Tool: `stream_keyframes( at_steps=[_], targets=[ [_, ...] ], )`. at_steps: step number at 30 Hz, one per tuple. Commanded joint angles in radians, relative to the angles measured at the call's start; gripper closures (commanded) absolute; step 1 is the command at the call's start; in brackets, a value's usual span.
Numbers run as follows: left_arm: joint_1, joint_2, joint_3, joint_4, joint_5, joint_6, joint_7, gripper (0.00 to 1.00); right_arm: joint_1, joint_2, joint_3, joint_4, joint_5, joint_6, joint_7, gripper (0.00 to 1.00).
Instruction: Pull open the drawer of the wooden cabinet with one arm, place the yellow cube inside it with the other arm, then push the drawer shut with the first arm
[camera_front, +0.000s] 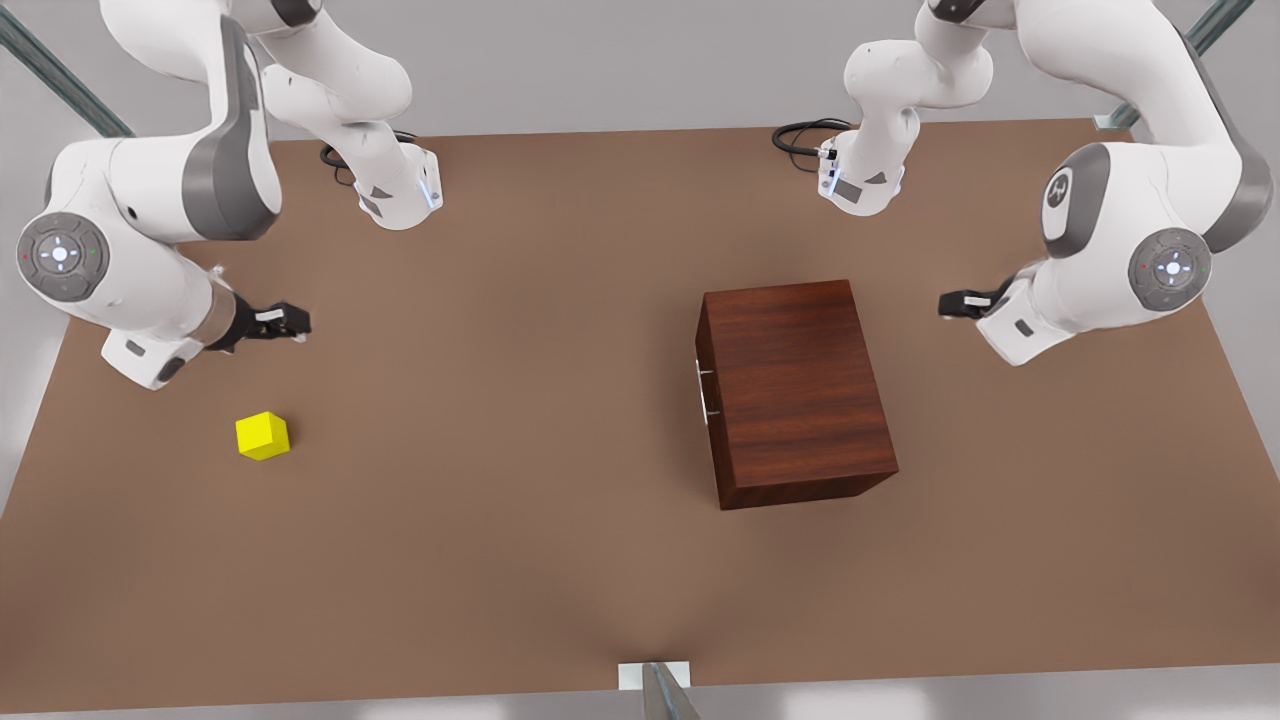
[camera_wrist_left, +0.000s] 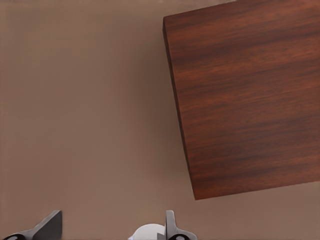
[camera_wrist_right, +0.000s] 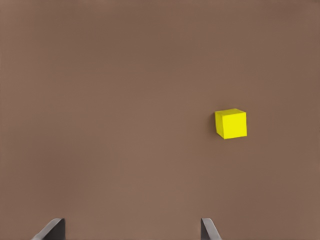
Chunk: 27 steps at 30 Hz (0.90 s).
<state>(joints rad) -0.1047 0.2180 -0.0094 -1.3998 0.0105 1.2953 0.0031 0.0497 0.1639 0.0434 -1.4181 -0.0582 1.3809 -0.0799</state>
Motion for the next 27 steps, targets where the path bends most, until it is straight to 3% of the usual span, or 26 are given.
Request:
stream_keyframes(
  at_steps=[1, 3, 5, 7, 9, 13, 18, 27],
  targets=[
    [0.000, -0.002, 0.000, 0.001, 0.005, 0.144, -0.181, 0.00, -0.005, 0.000, 0.000, -0.001, -0.003, 0.139, -0.064, 0.00],
    [-0.030, 0.011, -0.003, -0.001, 0.003, 0.136, -0.187, 0.00, -0.008, 0.023, 0.000, 0.021, -0.012, 0.139, -0.084, 0.00],
    [-0.179, 0.095, -0.009, 0.021, 0.014, 0.151, -0.345, 0.00, -0.011, 0.138, 0.001, 0.102, -0.042, 0.145, -0.103, 0.00],
    [-0.352, 0.256, -0.009, 0.185, 0.072, 0.154, -0.593, 0.00, -0.047, 0.299, -0.037, 0.194, -0.034, 0.147, -0.353, 0.00],
    [-0.478, 0.412, -0.009, 0.335, 0.074, 0.203, -0.798, 0.00, -0.090, 0.390, -0.057, 0.217, -0.042, 0.158, -0.382, 0.00],
    [-0.584, 0.497, -0.006, 0.337, 0.127, 0.346, -1.075, 0.00, -0.166, 0.459, -0.065, 0.191, -0.066, 0.274, -0.497, 0.00],
    [-0.684, 0.560, 0.068, 0.398, 0.132, 0.360, -1.189, 0.00, -0.195, 0.350, -0.065, -0.153, -0.066, 0.529, -0.497, 0.00],
    [-0.695, 0.624, 0.081, 0.397, 0.147, 0.346, -1.312, 0.00, -0.254, 0.368, -0.065, -0.246, -0.052, 0.595, -0.486, 0.00]
  ],
)
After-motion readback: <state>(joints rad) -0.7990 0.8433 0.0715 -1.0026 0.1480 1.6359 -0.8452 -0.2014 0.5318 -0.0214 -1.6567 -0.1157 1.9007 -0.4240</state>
